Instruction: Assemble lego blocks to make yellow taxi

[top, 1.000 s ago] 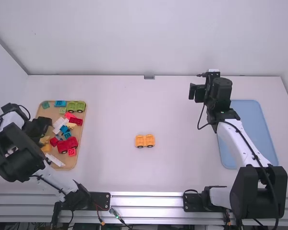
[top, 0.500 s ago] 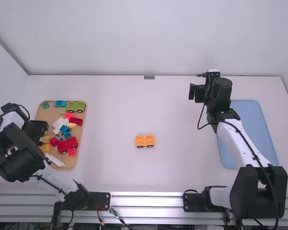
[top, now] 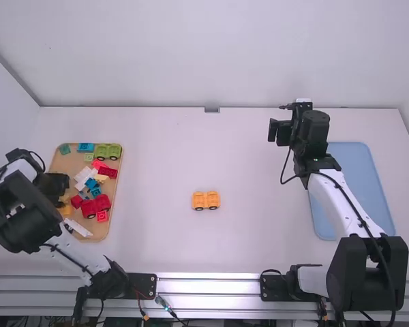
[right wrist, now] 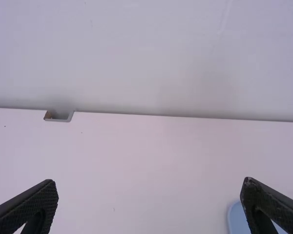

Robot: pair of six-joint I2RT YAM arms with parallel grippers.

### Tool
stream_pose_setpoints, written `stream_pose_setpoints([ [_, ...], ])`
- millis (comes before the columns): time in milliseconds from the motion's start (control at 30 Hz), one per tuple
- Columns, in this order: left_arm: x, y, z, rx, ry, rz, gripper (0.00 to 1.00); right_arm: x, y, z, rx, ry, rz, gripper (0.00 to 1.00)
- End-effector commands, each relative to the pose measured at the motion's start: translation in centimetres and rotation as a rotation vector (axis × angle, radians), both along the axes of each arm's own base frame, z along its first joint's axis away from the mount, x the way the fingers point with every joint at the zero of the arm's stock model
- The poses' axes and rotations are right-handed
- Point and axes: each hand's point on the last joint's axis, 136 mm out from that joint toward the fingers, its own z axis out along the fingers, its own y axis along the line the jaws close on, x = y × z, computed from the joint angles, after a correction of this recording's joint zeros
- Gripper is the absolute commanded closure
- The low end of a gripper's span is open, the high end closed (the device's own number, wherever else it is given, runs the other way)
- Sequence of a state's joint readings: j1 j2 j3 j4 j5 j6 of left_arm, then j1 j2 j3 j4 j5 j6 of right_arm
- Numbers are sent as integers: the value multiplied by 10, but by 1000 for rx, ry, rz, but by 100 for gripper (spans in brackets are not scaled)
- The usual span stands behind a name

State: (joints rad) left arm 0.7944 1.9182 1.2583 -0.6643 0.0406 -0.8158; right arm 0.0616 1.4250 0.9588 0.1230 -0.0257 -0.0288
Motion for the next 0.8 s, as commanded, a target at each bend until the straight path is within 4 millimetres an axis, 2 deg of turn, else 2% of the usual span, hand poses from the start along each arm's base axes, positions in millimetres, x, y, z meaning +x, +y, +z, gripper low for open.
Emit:
stream_pose_setpoints([
  [0,-1,-4,-8,-16,15,-1,35,7,3,17,9,-36,5,1],
  [367,17,-8,-27,-12,5,-22,40,7,3,17,9,-35,5,1],
  [567,11,-7,-29,5,43,-13,43,7,3,17,9,-35,5,1],
  [667,3,-3,-30,13,69,52,45,7,3,17,9,-36,5,1],
  [767,4,-1,-29,29,72,73,45,7,3,17,9,-35,5,1],
])
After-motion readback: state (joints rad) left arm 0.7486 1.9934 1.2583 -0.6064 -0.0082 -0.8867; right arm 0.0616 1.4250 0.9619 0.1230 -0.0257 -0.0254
